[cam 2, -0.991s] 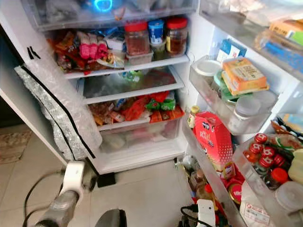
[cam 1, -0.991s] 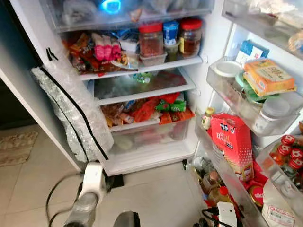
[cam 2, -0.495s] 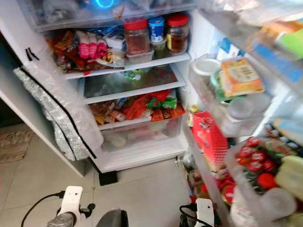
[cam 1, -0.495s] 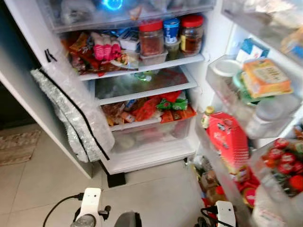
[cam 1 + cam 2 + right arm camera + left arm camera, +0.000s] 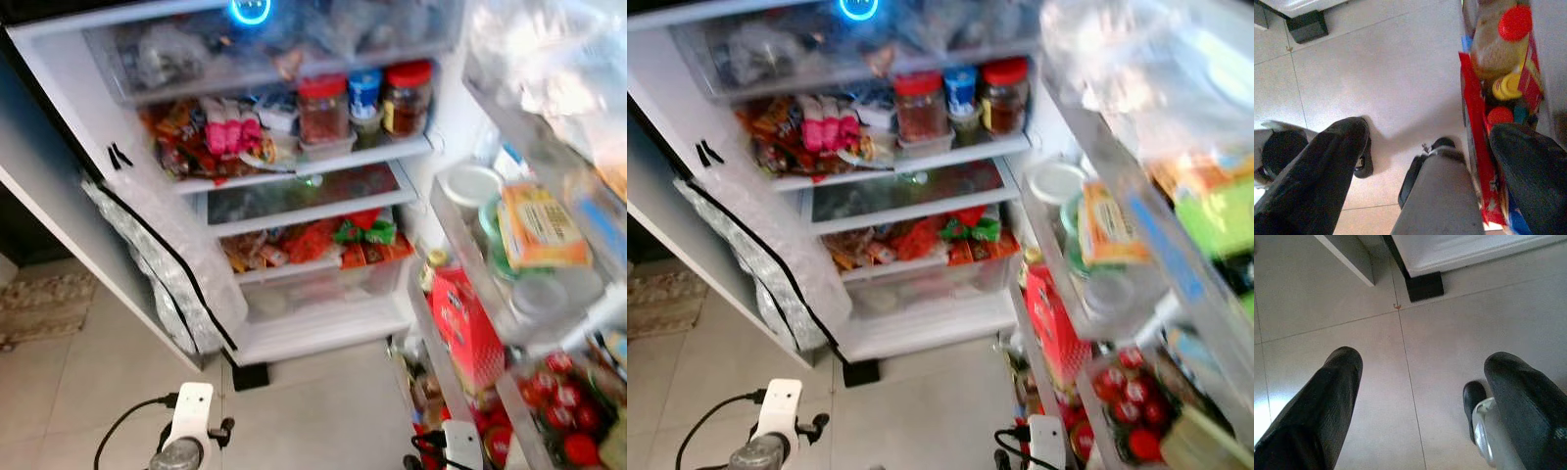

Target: Restocking fridge

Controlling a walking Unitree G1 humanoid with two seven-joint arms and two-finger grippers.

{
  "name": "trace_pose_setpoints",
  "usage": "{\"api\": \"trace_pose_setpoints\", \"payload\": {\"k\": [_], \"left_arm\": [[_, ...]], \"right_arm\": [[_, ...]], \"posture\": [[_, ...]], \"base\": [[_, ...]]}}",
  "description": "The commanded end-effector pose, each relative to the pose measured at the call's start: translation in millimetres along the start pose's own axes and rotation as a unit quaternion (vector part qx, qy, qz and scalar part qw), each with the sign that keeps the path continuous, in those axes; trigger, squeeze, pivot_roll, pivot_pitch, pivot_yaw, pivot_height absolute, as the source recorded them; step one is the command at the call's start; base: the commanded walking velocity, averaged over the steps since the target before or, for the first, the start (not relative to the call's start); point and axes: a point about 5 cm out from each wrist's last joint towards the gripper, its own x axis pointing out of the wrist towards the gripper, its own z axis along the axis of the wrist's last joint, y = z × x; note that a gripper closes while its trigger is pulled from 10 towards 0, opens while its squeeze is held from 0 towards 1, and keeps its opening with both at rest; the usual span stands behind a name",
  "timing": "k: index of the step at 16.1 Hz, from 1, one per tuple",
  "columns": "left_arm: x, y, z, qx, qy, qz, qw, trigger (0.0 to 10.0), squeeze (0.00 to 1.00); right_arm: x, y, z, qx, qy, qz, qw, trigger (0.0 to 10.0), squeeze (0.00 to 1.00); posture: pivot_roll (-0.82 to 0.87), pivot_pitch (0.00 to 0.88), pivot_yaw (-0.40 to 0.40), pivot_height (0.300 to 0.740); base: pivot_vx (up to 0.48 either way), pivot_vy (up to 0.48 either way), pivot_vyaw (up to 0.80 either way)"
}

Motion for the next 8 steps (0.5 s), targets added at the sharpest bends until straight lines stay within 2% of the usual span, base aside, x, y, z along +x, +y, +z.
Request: {"api": "trace_pose_setpoints", "payload": {"k": [1, 8], "left_arm": [[-1.9, 5.3, -7.7, 0.009, 0.012, 0.004, 1.0, 10.0, 0.0], [-2.8, 3.3, -11.3, 0.011, 0.017, 0.001, 1.0, 10.0, 0.0]], "right_arm": [[0.0, -0.3, 0.8, 0.006, -0.005, -0.002, 1.0, 10.0, 0.0], [0.0, -0.6, 0.8, 0.008, -0.005, -0.005, 1.0, 10.0, 0.0]], "posture": [[0.06, 0.088, 0.054, 0.729], [0.06, 0.088, 0.055, 0.729]], "base": [[0.0, 0.48, 0.0], [0.0, 0.48, 0.0]]}}
